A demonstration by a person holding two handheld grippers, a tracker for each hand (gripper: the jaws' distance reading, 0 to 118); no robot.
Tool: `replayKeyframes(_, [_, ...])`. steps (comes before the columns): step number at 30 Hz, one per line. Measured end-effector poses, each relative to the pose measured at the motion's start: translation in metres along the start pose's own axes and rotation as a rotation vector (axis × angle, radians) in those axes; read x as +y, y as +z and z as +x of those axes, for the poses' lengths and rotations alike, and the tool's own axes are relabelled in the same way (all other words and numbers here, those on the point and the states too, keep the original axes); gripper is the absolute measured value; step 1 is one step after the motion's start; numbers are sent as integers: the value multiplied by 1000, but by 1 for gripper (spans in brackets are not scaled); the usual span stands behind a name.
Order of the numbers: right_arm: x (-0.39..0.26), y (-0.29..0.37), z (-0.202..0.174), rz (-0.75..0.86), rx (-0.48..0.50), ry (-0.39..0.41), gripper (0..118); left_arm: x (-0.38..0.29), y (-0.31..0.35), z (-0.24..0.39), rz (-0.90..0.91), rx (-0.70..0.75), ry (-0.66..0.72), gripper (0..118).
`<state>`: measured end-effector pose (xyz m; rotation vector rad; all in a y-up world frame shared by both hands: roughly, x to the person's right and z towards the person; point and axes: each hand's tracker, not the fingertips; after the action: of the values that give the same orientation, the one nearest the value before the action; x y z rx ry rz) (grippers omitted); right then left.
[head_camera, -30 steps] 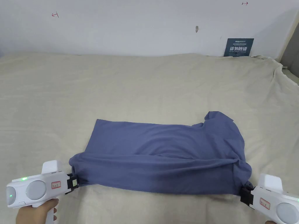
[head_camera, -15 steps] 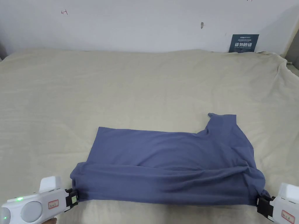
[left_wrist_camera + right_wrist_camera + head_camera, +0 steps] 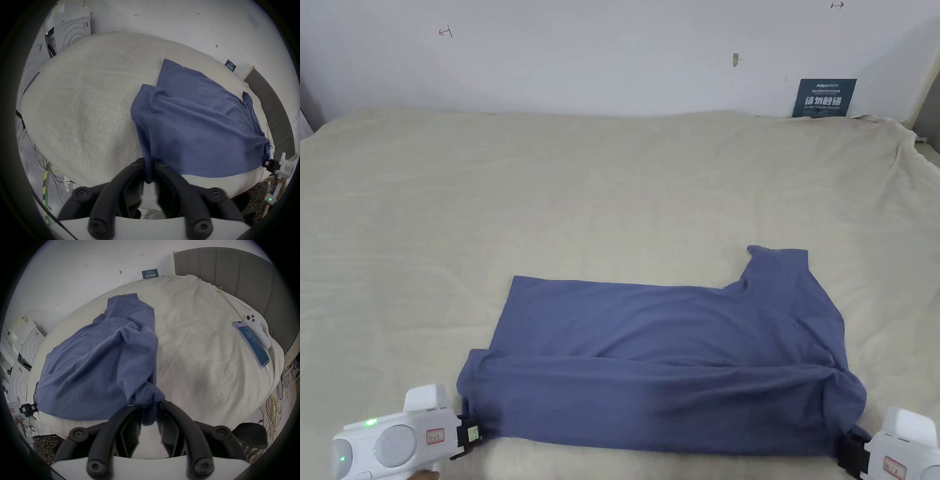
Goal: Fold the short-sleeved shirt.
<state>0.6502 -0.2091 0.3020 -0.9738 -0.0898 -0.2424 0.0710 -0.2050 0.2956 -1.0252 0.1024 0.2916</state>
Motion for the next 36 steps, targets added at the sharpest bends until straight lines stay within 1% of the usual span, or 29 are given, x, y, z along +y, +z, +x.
replayKeyframes(2, [10, 21, -6, 92, -12, 31, 55, 8, 16, 6, 18, -6, 21, 64])
replayKeyframes(3, [16, 32, -10, 137, 3, 40, 69, 12, 25, 11, 61, -12, 22, 83])
replayKeyframes(4, [22, 46, -13, 183, 16, 44, 78, 16, 38, 17, 127, -25, 9, 100])
replayKeyframes(5, [28, 57, -17, 220, 29, 42, 79, 20, 48, 21, 167, -34, 1, 105])
replayKeyframes(8, [47, 93, -32, 337, 41, 67, 79, 37, 78, 38, 281, -44, -46, 105])
replayKeyframes(10, [56, 113, -43, 398, 51, 100, 79, 47, 96, 51, 345, -38, -85, 105])
replayKeyframes(16, [63, 141, -73, 513, 65, 176, 78, 56, 124, 80, 528, -23, -117, 104])
replayKeyframes(17, [63, 143, -77, 531, 69, 193, 78, 56, 125, 84, 549, -14, -125, 103])
replayKeyframes(18, [62, 145, -81, 548, 72, 208, 77, 55, 124, 86, 571, 1, -135, 99])
replayKeyframes(20, [60, 146, -88, 566, 66, 226, 69, 50, 125, 92, 612, 0, -161, 77])
replayKeyframes(21, [59, 146, -91, 575, 66, 235, 61, 47, 126, 94, 629, -8, -175, 61])
replayKeyframes(22, [58, 147, -94, 587, 65, 245, 44, 45, 126, 95, 638, -18, -185, 34])
replayKeyframes(23, [57, 148, -97, 593, 62, 252, 29, 43, 127, 97, 645, -32, -193, 14])
replayKeyframes(24, [56, 148, -99, 602, 60, 264, 16, 41, 127, 97, 651, -51, -199, 4])
replayKeyframes(25, [55, 148, -101, 610, 57, 274, 9, 40, 128, 98, 658, -74, -191, 0])
replayKeyframes(26, [54, 148, -103, 620, 53, 278, 9, 37, 127, 98, 675, -80, -171, 0])
replayKeyframes(27, [53, 149, -103, 634, 52, 280, 0, 37, 127, 97, 677, -97, -169, 0])
replayKeyframes(32, [57, 147, -108, 637, 60, 302, 0, 42, 123, 100, 658, -106, -174, 0])
replayKeyframes(36, [65, 143, -109, 631, 72, 300, 0, 57, 116, 100, 622, -118, -190, 0])
